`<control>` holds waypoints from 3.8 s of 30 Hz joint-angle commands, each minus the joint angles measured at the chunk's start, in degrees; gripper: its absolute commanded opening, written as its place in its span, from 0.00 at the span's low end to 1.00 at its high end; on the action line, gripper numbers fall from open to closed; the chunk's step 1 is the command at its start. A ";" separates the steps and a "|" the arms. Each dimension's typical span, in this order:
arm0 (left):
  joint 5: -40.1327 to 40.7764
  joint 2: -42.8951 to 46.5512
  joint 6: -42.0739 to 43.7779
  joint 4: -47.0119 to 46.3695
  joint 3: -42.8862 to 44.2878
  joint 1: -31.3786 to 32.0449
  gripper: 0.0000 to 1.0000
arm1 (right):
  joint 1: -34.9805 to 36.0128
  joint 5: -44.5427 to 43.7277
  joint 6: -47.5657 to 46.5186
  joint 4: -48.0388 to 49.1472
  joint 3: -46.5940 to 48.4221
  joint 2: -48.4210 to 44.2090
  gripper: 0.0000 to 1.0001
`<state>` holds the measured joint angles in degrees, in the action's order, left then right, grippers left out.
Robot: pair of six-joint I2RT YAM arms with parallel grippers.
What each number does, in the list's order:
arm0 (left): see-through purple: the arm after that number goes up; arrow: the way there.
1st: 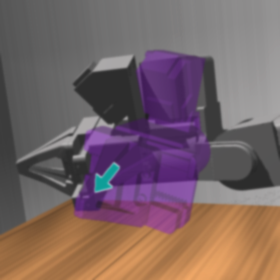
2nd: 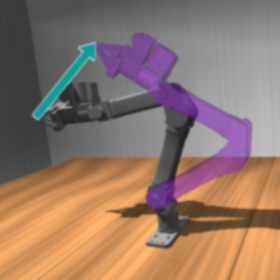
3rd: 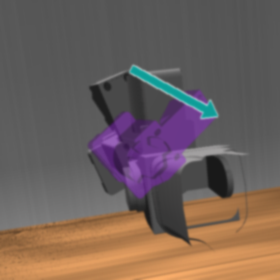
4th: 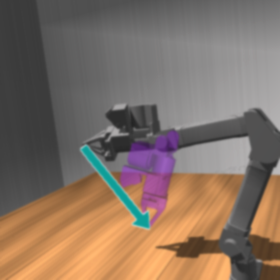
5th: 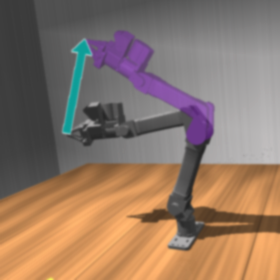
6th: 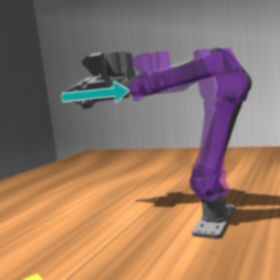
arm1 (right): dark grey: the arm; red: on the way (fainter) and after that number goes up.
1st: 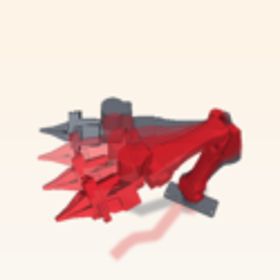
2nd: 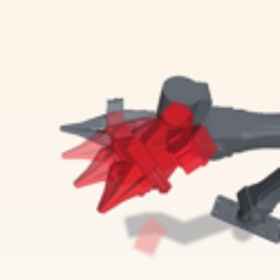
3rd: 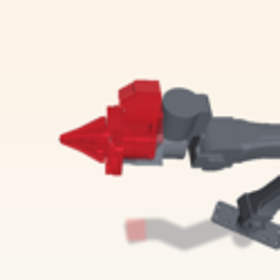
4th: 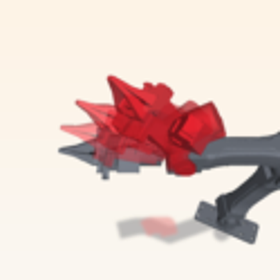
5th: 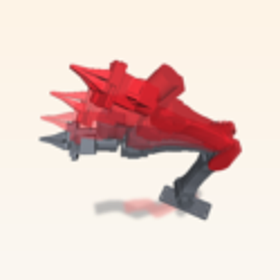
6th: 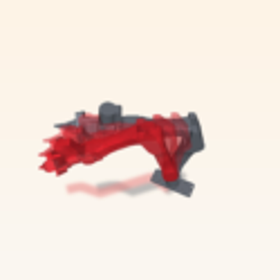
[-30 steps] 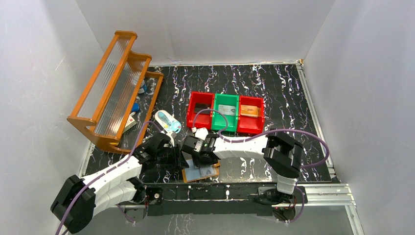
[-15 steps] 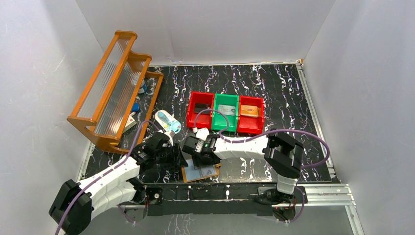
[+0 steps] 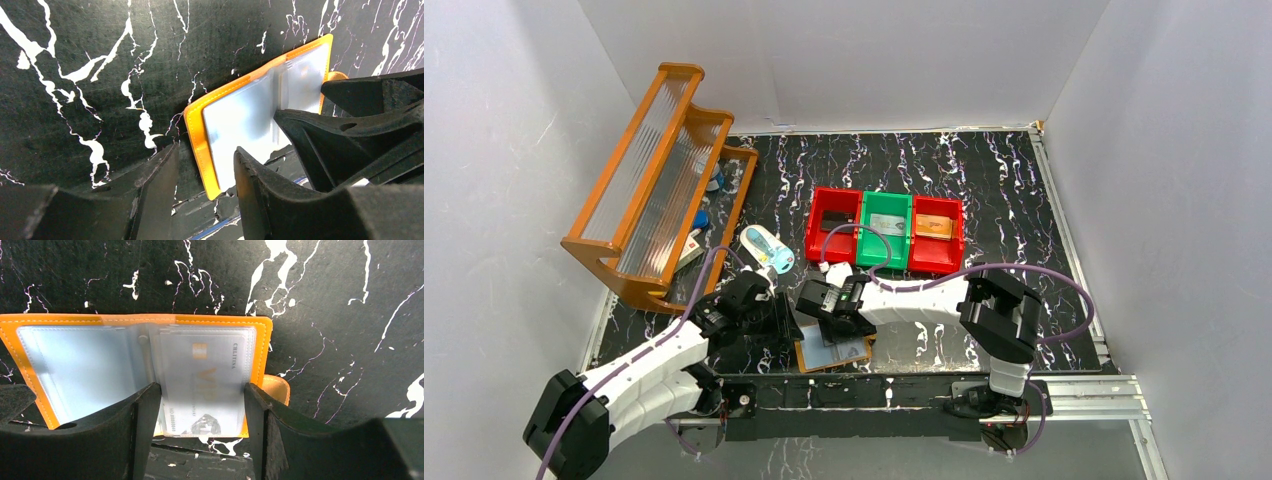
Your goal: Take the credit cards out of the card holder
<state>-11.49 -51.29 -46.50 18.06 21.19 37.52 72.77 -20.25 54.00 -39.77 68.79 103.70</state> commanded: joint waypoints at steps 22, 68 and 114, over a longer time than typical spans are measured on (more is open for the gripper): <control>-5.12 -4.46 0.44 -6.10 -0.49 0.19 0.43 | 3.05 -6.62 1.09 -9.84 10.27 2.51 0.62; -4.29 -0.59 1.06 -0.41 1.09 0.19 0.15 | 1.08 3.75 2.88 6.48 -3.12 -2.96 0.69; -4.16 -2.83 1.06 -2.33 0.74 0.19 0.01 | 1.31 -0.01 3.43 -0.57 0.89 -2.91 0.54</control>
<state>-15.62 -53.54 -46.04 15.66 21.06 37.60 73.89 -17.43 56.84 -37.50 66.50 101.01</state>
